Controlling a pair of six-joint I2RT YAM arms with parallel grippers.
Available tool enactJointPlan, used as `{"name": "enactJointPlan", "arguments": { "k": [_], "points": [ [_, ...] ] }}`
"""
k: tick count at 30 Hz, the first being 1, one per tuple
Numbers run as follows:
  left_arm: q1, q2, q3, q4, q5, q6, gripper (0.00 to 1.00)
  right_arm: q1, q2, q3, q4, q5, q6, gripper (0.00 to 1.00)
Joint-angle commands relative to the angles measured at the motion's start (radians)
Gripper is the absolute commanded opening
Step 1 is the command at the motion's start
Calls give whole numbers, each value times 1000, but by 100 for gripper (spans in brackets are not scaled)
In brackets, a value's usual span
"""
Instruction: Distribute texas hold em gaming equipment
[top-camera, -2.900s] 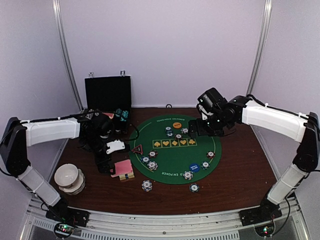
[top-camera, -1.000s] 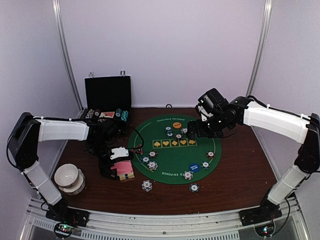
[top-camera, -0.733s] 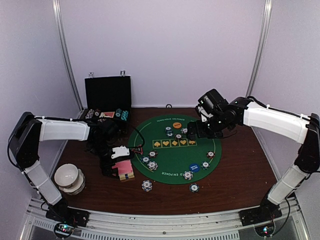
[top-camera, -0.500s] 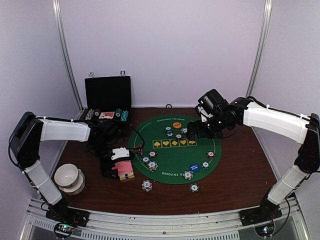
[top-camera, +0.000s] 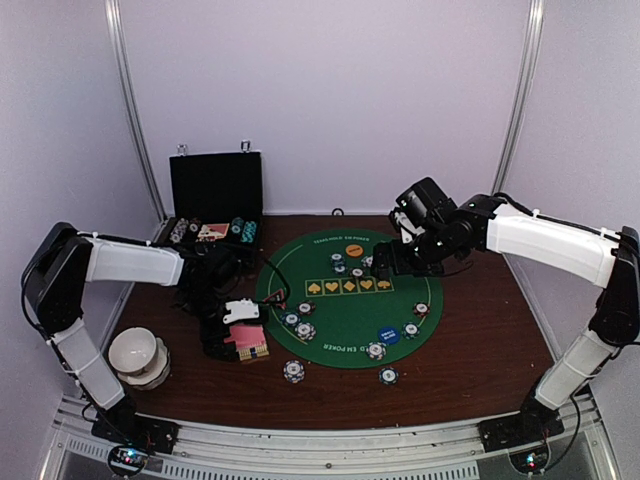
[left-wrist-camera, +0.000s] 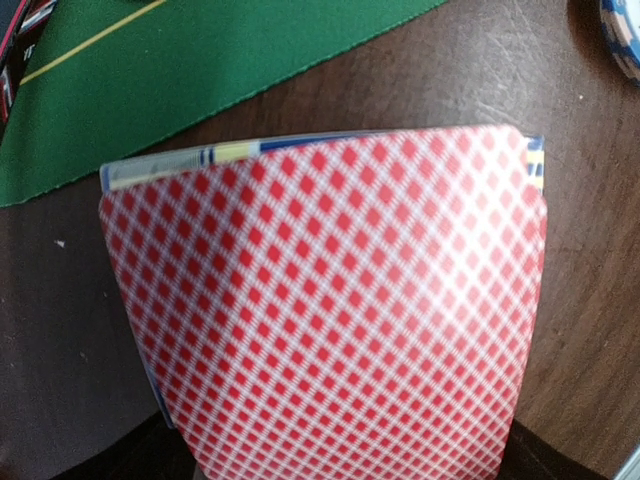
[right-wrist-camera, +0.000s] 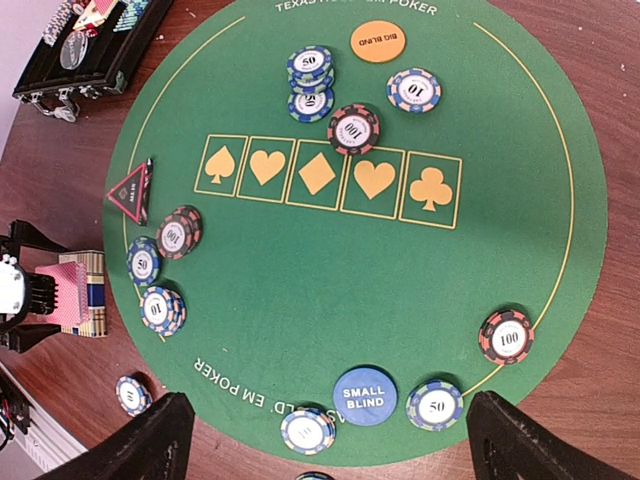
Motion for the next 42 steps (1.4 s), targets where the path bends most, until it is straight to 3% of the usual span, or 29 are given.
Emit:
{"name": "enactJointPlan", "arguments": {
  "k": [1,4,11,18,21,29,42],
  "points": [
    [-4,17,-12,41,-17,14,98,8,-26,-14,16,-1,13,99],
    [-4,25,-9,45,-24,9,97,7,-26,-15,16,-4,13,100],
    [-4,23,-5,45,-37,-19,73,7,-29,-26,21,-11,15,98],
    [-5,11,-26,67,-64,-24,62,8,-31,-36,32,-24,19,94],
    [-6,5,-35,68,-67,-22,48,7,-32,-41,41,-32,23,92],
    [-7,-24,-41,73,-83,-19,0,7,-22,-48,73,-73,44,88],
    [-7,-88,49,-51,-57,-19,0,7,6,-50,143,-169,91,87]
  ]
}}
